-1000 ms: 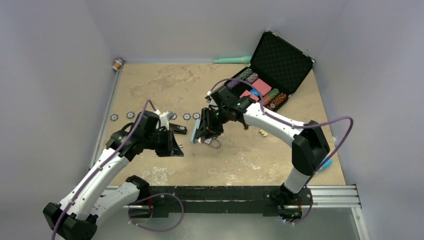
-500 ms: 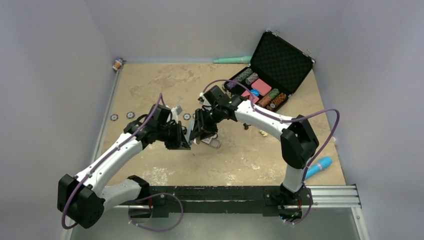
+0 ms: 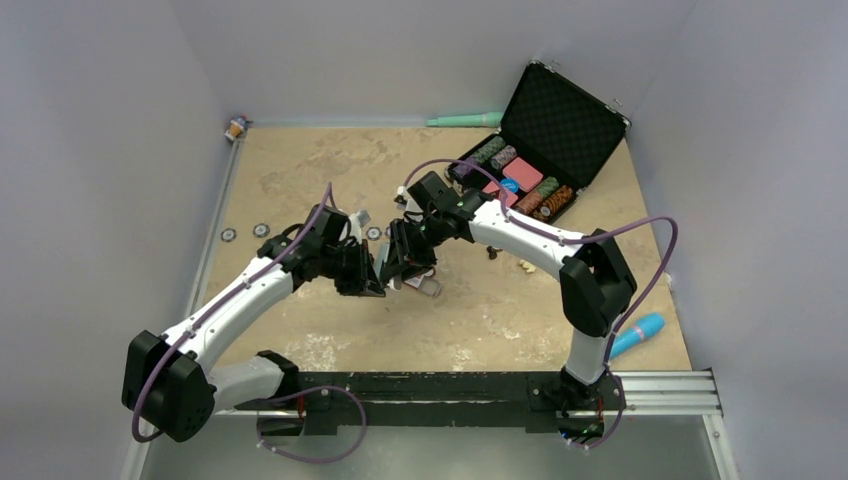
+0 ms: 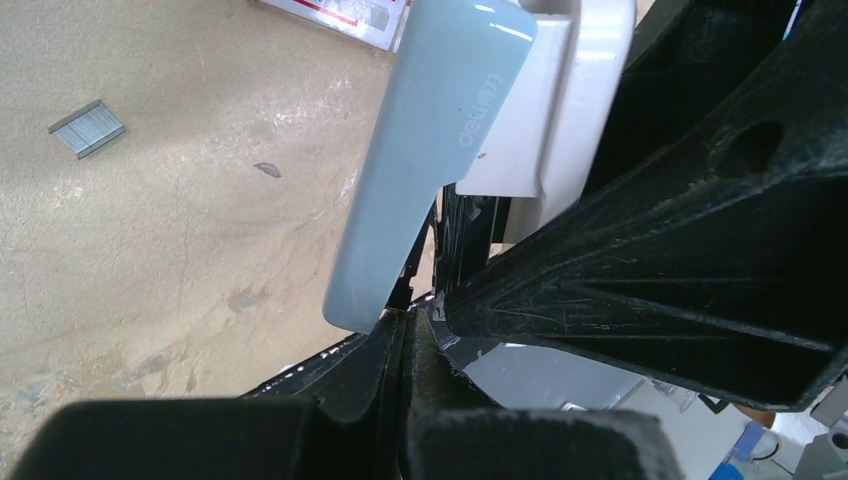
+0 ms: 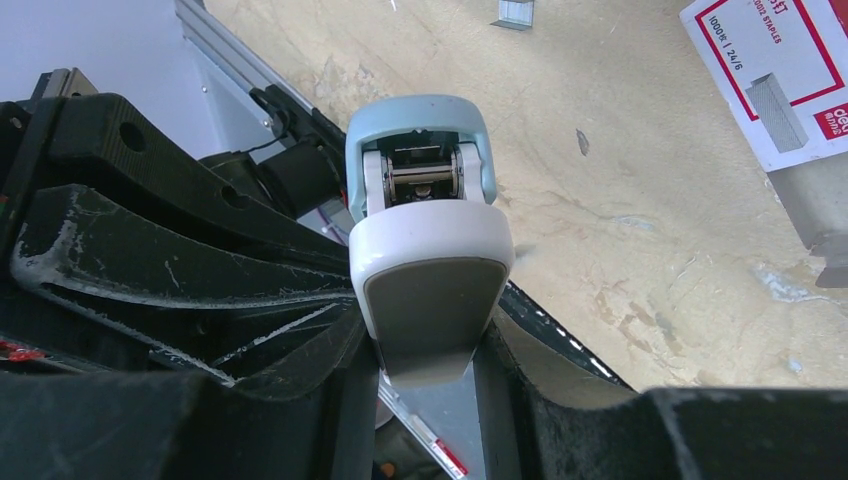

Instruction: Unload the staples from the stapler

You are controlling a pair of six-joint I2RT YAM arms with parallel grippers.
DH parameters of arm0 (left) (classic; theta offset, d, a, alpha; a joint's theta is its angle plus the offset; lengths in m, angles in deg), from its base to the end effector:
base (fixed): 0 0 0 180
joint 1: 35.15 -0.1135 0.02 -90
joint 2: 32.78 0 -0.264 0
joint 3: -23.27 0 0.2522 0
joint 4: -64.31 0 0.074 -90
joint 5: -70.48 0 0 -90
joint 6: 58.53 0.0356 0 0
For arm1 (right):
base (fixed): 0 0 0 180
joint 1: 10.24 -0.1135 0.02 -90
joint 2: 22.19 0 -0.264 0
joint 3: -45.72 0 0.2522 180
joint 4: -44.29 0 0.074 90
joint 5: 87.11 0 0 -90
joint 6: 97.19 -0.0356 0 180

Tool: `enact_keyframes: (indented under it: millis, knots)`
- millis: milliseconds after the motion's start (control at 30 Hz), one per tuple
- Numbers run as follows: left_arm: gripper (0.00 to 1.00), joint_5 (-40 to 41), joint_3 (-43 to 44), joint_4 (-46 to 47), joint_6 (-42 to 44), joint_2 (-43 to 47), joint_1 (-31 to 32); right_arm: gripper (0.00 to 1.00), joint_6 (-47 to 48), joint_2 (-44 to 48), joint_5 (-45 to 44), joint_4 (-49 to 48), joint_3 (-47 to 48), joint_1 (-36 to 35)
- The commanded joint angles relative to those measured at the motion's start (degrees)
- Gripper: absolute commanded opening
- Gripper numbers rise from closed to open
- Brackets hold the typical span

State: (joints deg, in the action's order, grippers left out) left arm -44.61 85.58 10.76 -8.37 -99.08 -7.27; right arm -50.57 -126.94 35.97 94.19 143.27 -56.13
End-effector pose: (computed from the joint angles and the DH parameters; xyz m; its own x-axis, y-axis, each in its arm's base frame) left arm 0.1896 -0.1174 0.2480 -0.9729 -0.1417 -0.1829 0.0018 0.7857 -0.6186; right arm 0.2602 0.2963 0.2500 -0.9797 -0.1838 -0.0800 -0.1859 0.6832 0.7061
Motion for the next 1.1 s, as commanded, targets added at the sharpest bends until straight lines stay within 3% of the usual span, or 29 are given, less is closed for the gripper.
enact_keyframes:
  millis: [0,667,1067]
  knots:
    - [0.0,-0.31,1.4,3.12,0.08,0.27,0.01,0.0,1.79,1.21,3.88,-0.46,1.51,-0.25]
    - [0.0,4.73,3.19,0.56,3.77,-4.02,-0.66,0.0,6.78,5.68,3.67,3.11,-0.01,-0.2]
    - [0.0,9.64,8.8,-5.8,10.51,-6.53,-5.97,0.0,11.66,16.47,7.67,5.29,-10.43,-0.08]
